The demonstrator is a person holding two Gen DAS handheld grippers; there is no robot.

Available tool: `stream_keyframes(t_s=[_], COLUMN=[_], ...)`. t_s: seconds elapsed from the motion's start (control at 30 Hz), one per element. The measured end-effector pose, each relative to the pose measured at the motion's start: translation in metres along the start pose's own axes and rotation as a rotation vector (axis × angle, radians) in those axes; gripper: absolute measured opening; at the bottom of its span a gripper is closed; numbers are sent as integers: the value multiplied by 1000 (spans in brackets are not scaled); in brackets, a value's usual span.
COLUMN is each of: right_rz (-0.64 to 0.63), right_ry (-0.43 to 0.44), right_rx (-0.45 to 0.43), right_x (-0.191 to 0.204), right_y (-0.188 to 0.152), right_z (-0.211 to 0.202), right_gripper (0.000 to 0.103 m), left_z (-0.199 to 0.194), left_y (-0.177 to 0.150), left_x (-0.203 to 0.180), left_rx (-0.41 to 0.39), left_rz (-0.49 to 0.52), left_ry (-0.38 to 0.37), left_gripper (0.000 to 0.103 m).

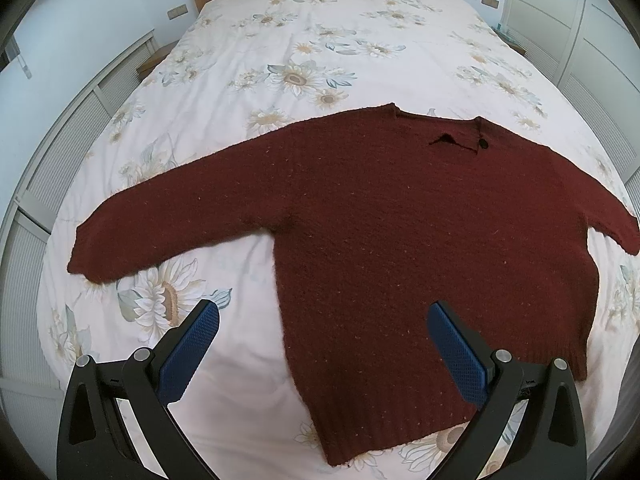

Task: Fold small clothes

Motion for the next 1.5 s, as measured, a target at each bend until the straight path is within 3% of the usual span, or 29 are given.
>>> stream_keyframes(t_s=[1.1,1.27,1.4,1.5], right_rz=[2,29,63,96], right_ry=[10,-39,-60,-120], right_rx=[7,-6,-41,-19], right_x=[-2,-22,-55,-91], right_y=[-4,0,7,12], right_z=[12,26,45,71], right_gripper=[102,102,102,102], left_z=[0,7,18,27], left_y=[2,5,9,15], left_x=[-3,-5,-6,-5], left_rx=[2,-1,15,19], left_rz=[23,34,46,51], left_ry=[8,-8,-13,-5], left_gripper=[102,102,102,102])
Point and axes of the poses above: each gripper's, at about its wrist camera, not at the fingertips, and z roughly the way its jaws point, x to its left, y to its top, the point moved 3 cm from there along z, roughly the way its jaws point, and after that the axes turned 8 degrees about z, right-handed, at the moved point
